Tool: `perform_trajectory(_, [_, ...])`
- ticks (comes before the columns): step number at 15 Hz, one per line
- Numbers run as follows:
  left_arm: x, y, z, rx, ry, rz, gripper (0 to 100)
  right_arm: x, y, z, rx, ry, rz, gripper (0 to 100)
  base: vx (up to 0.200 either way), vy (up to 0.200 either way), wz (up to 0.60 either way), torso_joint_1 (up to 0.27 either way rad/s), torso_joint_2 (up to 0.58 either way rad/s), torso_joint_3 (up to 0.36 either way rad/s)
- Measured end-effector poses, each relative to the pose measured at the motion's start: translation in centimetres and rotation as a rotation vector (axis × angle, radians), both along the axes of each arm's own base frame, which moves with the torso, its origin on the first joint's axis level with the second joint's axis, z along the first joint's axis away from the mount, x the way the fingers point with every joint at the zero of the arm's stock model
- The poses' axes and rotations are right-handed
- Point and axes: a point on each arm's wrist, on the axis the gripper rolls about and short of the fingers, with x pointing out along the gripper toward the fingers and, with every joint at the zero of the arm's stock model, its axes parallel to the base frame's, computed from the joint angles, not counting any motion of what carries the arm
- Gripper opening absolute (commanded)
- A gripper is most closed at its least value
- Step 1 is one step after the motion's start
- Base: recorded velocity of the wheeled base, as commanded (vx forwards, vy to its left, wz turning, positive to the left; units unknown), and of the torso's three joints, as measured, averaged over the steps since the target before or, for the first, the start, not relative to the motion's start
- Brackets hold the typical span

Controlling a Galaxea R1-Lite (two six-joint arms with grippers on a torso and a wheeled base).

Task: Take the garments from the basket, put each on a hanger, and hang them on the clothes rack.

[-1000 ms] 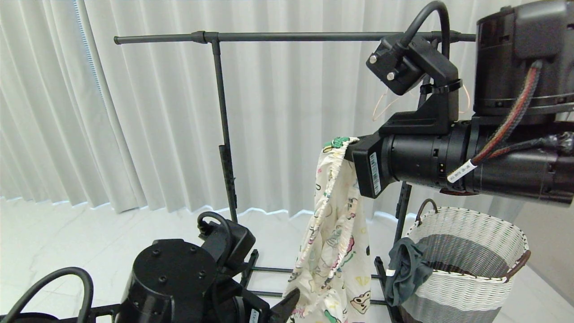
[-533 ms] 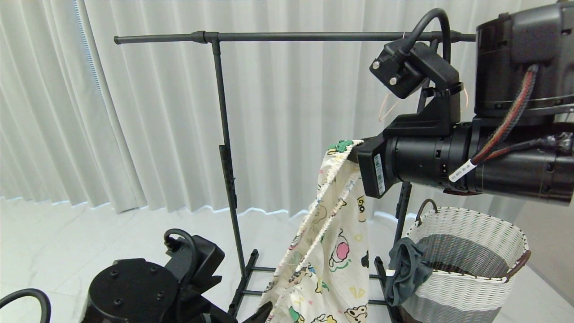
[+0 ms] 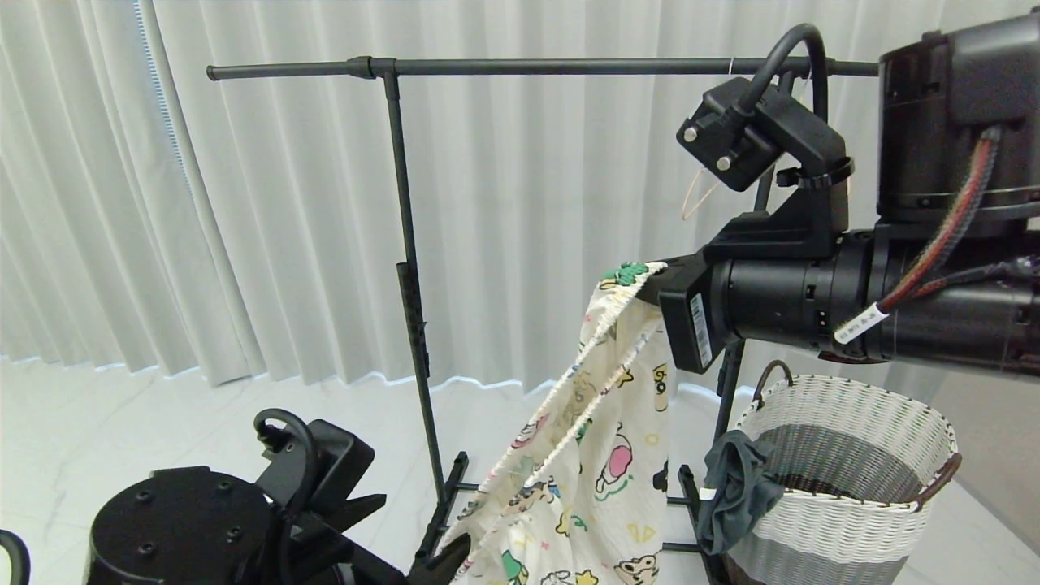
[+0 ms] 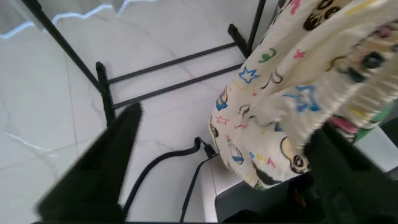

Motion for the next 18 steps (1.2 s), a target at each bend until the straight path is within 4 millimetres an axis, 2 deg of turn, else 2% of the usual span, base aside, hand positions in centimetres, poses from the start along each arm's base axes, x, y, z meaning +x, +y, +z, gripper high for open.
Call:
perform_trajectory(4, [0.0,-0.4,2.1,0.014,-0.170,-0.002,0,-0.3,-1.2,-0.6,-0.051,0.043,-0.017,0,0.000,0.000,0.00,0.000,0.00,0.000])
perform_trajectory(6, [0.7,-0.8,4.2,-0.002,-0.226,0.008,0,-0.6,-2.7,-0.9,-0.106,0.092,-0.039,0,0.000,0.000,0.00,0.000,0.00,0.000])
perform_trajectory(8, [1.8,-1.2,7.5,-0.015,-0.242,0.025,0,-1.0,-4.6,-1.0,-0.157,0.148,-0.061,0,0.000,0.000,0.00,0.000,0.00,0.000])
perform_trajectory(10, [2.7,-1.1,11.9,-0.029,-0.218,0.004,0,-1.4,-6.6,-0.6,-0.160,0.183,-0.059,0,0.000,0.000,0.00,0.000,0.00,0.000])
perform_trajectory(12, [2.8,-0.3,15.8,-0.042,-0.165,-0.049,0,-2.0,-7.9,0.4,-0.128,0.169,-0.061,0,0.000,0.000,0.00,0.000,0.00,0.000])
perform_trajectory(14, [3.2,0.1,19.4,-0.091,-0.182,-0.070,0,-2.0,-8.9,2.0,-0.073,0.128,-0.082,0,0.000,0.000,0.00,0.000,0.00,0.000])
perform_trajectory(16, [4.3,-0.3,21.6,-0.109,-0.221,-0.038,0,-1.5,-9.7,4.1,-0.007,0.082,-0.083,0,0.000,0.000,0.00,0.000,0.00,0.000])
perform_trajectory(18, [5.6,-1.1,22.5,-0.100,-0.251,0.019,0,-0.9,-10.0,6.0,0.041,0.037,-0.088,0,0.000,0.000,0.00,0.000,0.00,0.000])
